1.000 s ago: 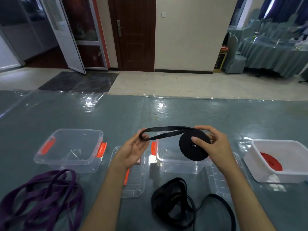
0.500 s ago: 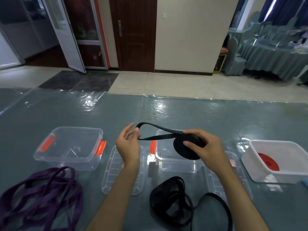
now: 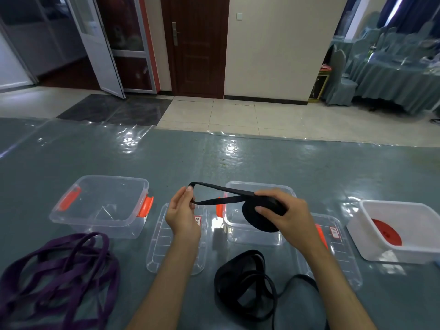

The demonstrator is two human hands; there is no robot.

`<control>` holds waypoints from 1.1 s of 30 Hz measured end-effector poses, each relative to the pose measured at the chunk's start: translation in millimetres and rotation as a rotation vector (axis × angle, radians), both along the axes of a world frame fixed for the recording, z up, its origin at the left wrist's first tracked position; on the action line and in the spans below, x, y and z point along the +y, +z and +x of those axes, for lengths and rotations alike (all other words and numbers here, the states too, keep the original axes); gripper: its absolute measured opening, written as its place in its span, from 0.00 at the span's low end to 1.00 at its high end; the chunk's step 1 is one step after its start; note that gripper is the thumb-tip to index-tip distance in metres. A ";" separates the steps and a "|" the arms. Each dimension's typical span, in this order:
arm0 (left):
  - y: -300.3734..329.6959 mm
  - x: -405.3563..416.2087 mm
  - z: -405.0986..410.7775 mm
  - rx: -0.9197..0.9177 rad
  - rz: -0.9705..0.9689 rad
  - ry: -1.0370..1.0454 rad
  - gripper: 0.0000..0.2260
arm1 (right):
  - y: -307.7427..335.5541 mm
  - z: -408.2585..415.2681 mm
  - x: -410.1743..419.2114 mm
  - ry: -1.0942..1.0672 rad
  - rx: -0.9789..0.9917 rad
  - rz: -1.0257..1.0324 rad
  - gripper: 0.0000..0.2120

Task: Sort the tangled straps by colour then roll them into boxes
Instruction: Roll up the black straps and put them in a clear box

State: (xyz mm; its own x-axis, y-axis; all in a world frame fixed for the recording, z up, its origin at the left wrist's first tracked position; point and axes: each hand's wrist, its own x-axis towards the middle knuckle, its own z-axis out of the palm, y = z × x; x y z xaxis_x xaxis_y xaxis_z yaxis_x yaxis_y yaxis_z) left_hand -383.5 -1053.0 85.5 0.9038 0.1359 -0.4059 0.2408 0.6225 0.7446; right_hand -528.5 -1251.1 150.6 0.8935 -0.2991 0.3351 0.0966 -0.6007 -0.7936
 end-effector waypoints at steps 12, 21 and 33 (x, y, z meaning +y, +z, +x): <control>3.3 -3.2 2.6 -0.291 0.627 -0.036 0.09 | -1.8 5.4 2.5 -0.006 0.002 0.036 0.16; 1.8 10.5 1.7 -0.328 0.853 -0.652 0.12 | 4.6 8.3 -10.2 -0.044 -0.004 0.122 0.16; 85.5 -18.6 -26.3 -0.834 0.534 -0.942 0.10 | 25.2 0.5 -6.5 0.110 0.016 0.184 0.16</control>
